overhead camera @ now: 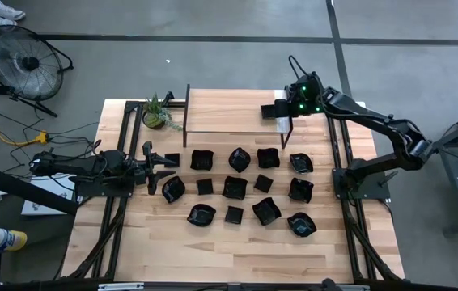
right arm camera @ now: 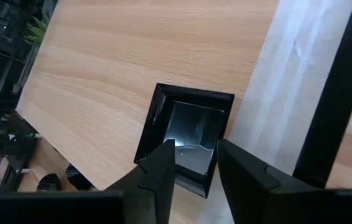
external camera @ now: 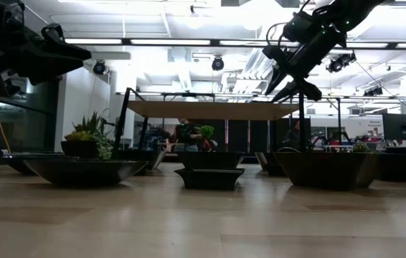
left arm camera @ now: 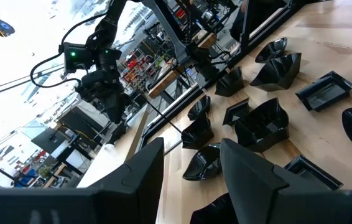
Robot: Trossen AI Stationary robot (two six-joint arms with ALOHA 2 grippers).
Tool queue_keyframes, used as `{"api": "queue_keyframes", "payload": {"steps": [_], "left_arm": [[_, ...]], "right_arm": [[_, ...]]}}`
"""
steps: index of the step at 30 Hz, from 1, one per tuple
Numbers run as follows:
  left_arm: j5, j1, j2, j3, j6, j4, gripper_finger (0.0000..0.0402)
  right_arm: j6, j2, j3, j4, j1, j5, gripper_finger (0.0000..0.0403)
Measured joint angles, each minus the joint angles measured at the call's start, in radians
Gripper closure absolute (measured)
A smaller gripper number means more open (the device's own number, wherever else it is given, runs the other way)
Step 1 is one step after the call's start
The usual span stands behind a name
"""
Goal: Pick & Place Mini shaped plates
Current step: Stack the black square plate on top of the black square plate on the shelf
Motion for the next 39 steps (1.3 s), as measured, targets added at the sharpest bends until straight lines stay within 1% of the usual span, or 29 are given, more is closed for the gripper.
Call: {"api": "queue_keyframes", "payload": {"steps": [8, 20, 23, 26, 28, 31, 35, 39], "left_arm": [[0.0, 0.0, 0.0, 0.0, 0.0, 0.0, 0.0247], [0.0, 0.0, 0.0, 0.0, 0.0, 0.0, 0.0247], [0.0, 0.0, 0.0, 0.0, 0.0, 0.0, 0.0247], [0.0, 0.0, 0.0, 0.0, 0.0, 0.0, 0.0247], [0.0, 0.0, 0.0, 0.0, 0.0, 0.0, 0.0247], [0.0, 0.0, 0.0, 0.0, 0.0, 0.0, 0.0247], [0.0, 0.0, 0.0, 0.0, 0.0, 0.0, 0.0247], [0.0, 0.0, 0.0, 0.0, 0.0, 0.0, 0.0247]], "right_arm": [[-0.036, -0.039, -0.001, 0.008, 0.0, 0.0, 0.0284], [-0.102, -0.193, -0.001, 0.002, 0.0, -0.001, 0.0286], [-0.151, -0.231, -0.001, -0.019, 0.001, -0.024, 0.0286], [-0.243, -0.263, -0.001, -0.046, 0.011, -0.078, 0.0286], [-0.311, -0.278, -0.001, -0.074, 0.032, -0.102, 0.0286], [-0.416, -0.288, -0.001, -0.11, 0.087, -0.103, 0.0286], [-0.57, -0.288, -0.002, -0.155, 0.183, -0.1, 0.0286], [-0.664, -0.288, -0.003, -0.163, 0.289, -0.093, 0.0286]]}}
